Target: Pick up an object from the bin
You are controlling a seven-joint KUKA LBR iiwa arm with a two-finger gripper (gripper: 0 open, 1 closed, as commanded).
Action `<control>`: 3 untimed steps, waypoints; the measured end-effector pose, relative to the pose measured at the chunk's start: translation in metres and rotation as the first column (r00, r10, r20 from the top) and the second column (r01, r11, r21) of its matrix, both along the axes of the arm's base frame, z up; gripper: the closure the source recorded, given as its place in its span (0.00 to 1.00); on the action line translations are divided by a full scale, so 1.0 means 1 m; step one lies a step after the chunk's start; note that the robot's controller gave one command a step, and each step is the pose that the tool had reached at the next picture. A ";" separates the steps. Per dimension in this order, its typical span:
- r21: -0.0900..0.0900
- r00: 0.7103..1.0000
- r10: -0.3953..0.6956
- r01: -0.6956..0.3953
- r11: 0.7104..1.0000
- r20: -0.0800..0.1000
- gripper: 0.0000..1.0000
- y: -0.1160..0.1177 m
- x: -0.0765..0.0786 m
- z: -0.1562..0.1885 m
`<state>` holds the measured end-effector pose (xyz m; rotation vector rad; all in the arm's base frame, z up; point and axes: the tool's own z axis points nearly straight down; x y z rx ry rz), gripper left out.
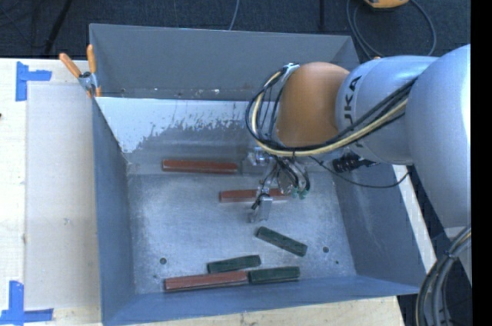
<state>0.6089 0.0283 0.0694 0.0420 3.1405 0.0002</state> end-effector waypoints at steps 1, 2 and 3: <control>0.001 1.000 -0.030 0.030 1.000 -0.003 0.00 -0.008 -0.003 -0.002; 0.000 1.000 -0.006 0.006 1.000 0.000 0.00 -0.001 0.000 -0.001; 0.002 1.000 -0.027 0.027 1.000 0.001 1.00 -0.006 -0.002 -0.001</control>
Offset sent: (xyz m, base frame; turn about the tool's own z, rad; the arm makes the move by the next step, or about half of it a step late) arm 0.0000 0.0000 0.0000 0.0000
